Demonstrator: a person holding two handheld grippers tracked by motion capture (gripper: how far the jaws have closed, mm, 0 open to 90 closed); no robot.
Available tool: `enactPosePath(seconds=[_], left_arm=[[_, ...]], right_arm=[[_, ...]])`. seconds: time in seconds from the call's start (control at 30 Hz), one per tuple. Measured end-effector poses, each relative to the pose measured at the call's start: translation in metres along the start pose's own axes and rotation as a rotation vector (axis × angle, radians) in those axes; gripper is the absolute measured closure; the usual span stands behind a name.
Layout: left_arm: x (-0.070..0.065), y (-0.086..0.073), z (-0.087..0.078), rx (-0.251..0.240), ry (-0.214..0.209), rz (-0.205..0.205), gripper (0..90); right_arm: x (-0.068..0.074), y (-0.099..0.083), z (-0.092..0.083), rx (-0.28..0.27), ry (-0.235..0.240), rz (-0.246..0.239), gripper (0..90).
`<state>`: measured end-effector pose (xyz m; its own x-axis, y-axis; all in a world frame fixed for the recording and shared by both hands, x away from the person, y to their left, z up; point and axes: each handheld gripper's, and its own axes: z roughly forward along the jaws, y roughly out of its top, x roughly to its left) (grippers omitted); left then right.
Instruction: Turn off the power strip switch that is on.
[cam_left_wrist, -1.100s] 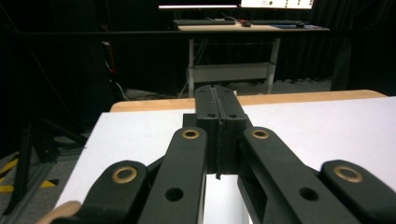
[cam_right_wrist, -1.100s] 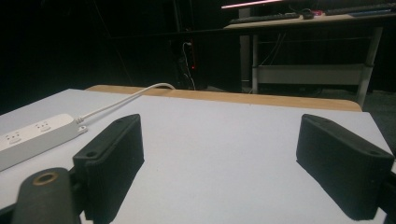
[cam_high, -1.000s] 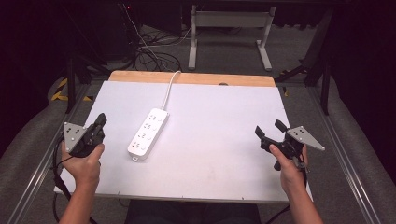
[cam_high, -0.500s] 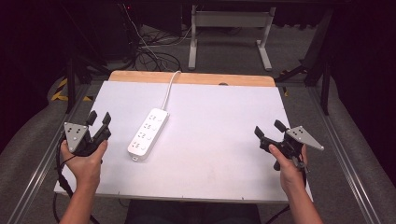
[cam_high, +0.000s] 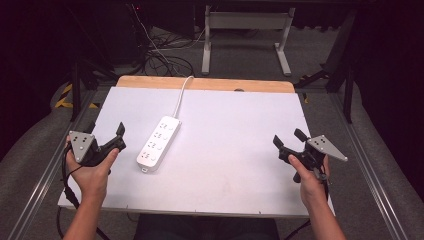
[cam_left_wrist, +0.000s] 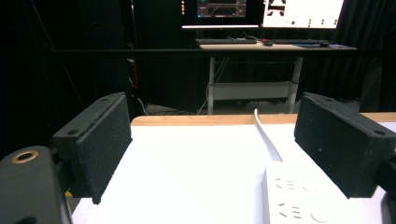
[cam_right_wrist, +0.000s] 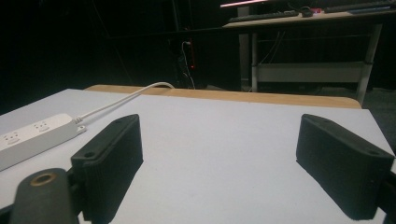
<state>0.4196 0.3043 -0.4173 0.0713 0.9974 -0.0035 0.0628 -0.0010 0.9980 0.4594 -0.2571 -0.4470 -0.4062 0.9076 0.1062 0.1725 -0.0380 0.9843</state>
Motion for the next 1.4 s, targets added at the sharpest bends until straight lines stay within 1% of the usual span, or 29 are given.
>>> enactPosePath(seconds=[0.17, 0.27, 0.33, 0.43, 0.5, 0.53, 0.7, 0.9, 1.0, 1.1, 1.17, 1.4], left_arm=[[0.0015, -0.0019, 0.0002, 0.013, -0.002, -0.006, 11.4], [0.0033, -0.0016, -0.0011, 0.012, 0.004, -0.015, 3.4], [0.0042, -0.0018, -0.0021, 0.009, 0.011, -0.022, 3.4], [0.0056, -0.0016, -0.0044, 0.009, 0.01, -0.023, 2.7], [0.0072, -0.0009, -0.006, 0.007, 0.008, -0.016, 2.6], [0.0073, -0.0007, -0.0062, 0.006, 0.011, -0.024, 2.7], [0.0081, -0.0011, -0.0048, 0.012, 0.011, -0.021, 2.6], [0.0065, -0.0021, -0.0033, 0.024, -0.002, -0.01, 2.6], [0.0065, -0.002, -0.0032, 0.021, 0.0, -0.015, 2.6], [0.0072, -0.0019, -0.0031, 0.022, 0.002, -0.011, 2.6], [0.0075, -0.0021, -0.0032, 0.022, 0.001, -0.016, 2.6], [0.0081, -0.0021, -0.0027, 0.026, -0.004, -0.013, 2.4]], right_arm=[[-0.0003, 0.0004, -0.0011, -0.002, -0.002, 0.003, 15.1], [0.0004, 0.001, -0.001, -0.006, 0.0, 0.004, 15.1], [0.0011, 0.0012, -0.0009, -0.005, 0.0, 0.002, 15.1], [0.0024, 0.0013, -0.0004, -0.005, 0.001, 0.003, 15.1], [0.0034, 0.0017, 0.0, -0.004, 0.002, -0.002, 15.2], [0.0038, 0.0018, 0.0, -0.004, 0.003, -0.003, 15.2], [0.004, 0.0015, -0.0003, -0.003, 0.005, -0.005, 15.2], [0.0024, 0.0015, -0.0012, -0.005, 0.001, -0.001, 15.2], [0.0032, 0.0015, -0.001, -0.004, 0.002, -0.002, 15.2], [0.0032, 0.0015, -0.0011, -0.004, 0.003, -0.002, 15.1], [0.0028, 0.0015, -0.0014, -0.006, -0.001, 0.0, 15.0], [0.0028, 0.0014, -0.0015, -0.003, -0.002, -0.003, 15.0]])
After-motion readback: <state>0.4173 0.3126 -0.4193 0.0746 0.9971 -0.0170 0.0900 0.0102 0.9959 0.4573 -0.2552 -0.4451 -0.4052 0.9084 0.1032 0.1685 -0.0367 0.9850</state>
